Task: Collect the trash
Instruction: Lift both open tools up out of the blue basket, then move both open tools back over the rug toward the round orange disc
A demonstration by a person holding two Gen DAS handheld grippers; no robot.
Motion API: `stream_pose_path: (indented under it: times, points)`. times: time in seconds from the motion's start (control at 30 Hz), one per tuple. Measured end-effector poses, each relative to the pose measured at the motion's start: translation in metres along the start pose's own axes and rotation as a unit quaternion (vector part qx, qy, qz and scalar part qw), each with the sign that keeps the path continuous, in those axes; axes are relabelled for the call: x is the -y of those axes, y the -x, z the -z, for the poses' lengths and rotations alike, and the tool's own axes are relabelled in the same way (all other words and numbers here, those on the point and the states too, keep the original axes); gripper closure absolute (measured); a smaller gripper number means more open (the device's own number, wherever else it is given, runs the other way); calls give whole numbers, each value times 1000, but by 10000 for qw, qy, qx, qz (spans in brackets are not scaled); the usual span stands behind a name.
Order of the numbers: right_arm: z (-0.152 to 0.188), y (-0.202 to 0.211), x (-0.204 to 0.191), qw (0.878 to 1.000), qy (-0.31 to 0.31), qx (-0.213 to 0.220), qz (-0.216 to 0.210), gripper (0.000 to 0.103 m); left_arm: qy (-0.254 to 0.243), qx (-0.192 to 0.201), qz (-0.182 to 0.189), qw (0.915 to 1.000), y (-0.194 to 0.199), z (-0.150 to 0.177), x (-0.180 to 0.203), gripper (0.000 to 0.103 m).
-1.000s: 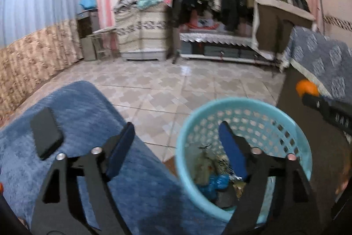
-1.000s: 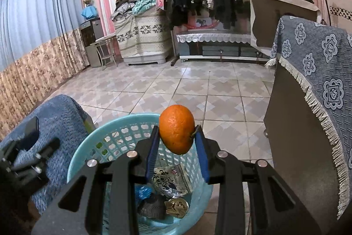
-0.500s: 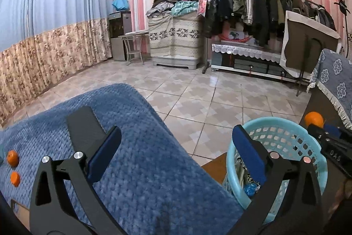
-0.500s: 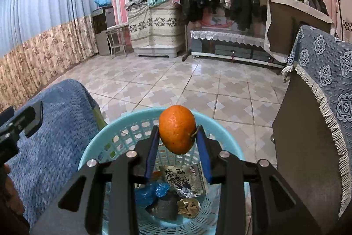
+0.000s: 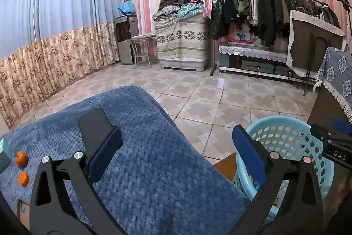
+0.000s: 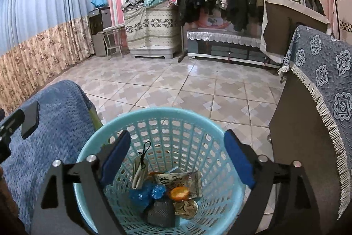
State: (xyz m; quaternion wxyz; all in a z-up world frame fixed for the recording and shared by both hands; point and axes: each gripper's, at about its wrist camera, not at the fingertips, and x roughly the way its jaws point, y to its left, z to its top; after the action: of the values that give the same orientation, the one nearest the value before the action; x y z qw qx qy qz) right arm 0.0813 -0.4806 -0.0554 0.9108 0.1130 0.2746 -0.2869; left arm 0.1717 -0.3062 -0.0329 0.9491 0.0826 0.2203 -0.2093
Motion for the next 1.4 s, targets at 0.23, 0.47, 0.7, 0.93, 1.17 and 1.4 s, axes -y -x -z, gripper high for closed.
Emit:
stream_pose_path:
  times: [0.23, 0.47, 0.7, 0.93, 1.17, 1.4]
  points:
    - [-3, 3, 4, 10000, -15, 14, 64, 10, 101, 7, -94, 9999, 4, -1, -10, 5]
    - [-3, 5, 3, 10000, 5, 41, 66, 10, 141, 25, -176, 9997, 9, 0, -23, 5]
    - [-5, 8, 0, 10000, 34, 57, 73, 10, 107, 33, -341, 9994, 14, 5, -36, 5]
    - [-6, 9, -3, 9999, 94, 36, 62, 10, 186, 9, -472, 9987, 21, 10, -54, 5]
    - [-10, 13, -14, 9997, 214, 72, 47, 10, 321, -10, -652, 9974, 29, 13, -80, 5]
    - [-11, 16, -25, 9996, 275, 108, -26, 10, 451, -5, -926, 9947, 44, 17, -114, 5]
